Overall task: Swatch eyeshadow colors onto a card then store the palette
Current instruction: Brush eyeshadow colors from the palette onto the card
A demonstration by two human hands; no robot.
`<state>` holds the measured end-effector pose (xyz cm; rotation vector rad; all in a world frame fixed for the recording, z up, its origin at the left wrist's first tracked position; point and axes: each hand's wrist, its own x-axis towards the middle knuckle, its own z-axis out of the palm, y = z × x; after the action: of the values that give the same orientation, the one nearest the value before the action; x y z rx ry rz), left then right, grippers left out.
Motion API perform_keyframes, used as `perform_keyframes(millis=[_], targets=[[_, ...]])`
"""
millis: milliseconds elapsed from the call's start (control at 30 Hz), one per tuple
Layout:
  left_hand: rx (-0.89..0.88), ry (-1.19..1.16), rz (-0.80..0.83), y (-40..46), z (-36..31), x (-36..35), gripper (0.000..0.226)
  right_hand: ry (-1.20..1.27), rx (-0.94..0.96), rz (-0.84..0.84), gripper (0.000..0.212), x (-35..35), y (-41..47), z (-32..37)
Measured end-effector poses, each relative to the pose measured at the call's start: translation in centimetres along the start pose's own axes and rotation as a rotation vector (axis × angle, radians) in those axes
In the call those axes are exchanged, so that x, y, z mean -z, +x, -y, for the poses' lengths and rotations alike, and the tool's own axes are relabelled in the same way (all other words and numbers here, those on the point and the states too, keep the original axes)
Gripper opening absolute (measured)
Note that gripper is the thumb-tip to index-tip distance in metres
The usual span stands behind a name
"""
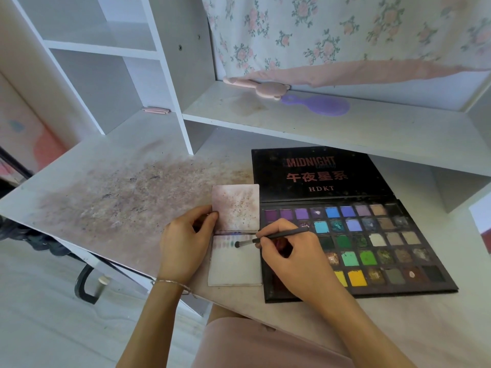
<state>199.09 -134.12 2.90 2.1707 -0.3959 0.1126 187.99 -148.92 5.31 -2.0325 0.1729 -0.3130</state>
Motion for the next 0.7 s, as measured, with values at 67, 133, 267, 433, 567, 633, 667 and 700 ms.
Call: perform_keyframes(millis=[67, 133, 267, 433, 567, 633, 667, 700], targets=[[0.006, -0.003, 0.005, 0.03, -0.04, -0.02, 0.016, 0.004, 0.009, -0.003, 0.018, -0.03, 0.06, 0.02], [0.011, -0.012, 0.002, 0.06, -0.05, -0.04, 0.015, 0.012, 0.012, -0.007, 0.023, -0.06, 0.1, 0.04], [0.006, -0.008, 0.003, -0.02, -0.05, 0.04, 0.015, 0.028, 0.0, 0.004, 0.027, -0.08, 0.09, 0.07], [0.017, 0.01, 0.004, -0.02, -0.02, 0.03, 0.015, 0.007, -0.007, 0.002, 0.027, -0.09, 0.14, 0.01], [0.015, 0.015, 0.003, -0.05, -0.13, 0.06, 0.015, 0.006, -0.002, 0.006, 0.028, -0.08, 0.12, -0.03], [0.021, 0.013, 0.004, -0.03, -0.15, 0.05, 0.015, 0.0, -0.004, 0.01, 0.027, -0.08, 0.11, -0.06], [0.023, 0.014, 0.004, -0.03, -0.15, 0.05, 0.015, -0.002, -0.004, 0.009, 0.026, -0.08, 0.12, -0.08], [0.024, 0.016, 0.003, -0.04, -0.15, 0.05, 0.015, -0.003, -0.003, 0.007, 0.026, -0.08, 0.13, -0.08]])
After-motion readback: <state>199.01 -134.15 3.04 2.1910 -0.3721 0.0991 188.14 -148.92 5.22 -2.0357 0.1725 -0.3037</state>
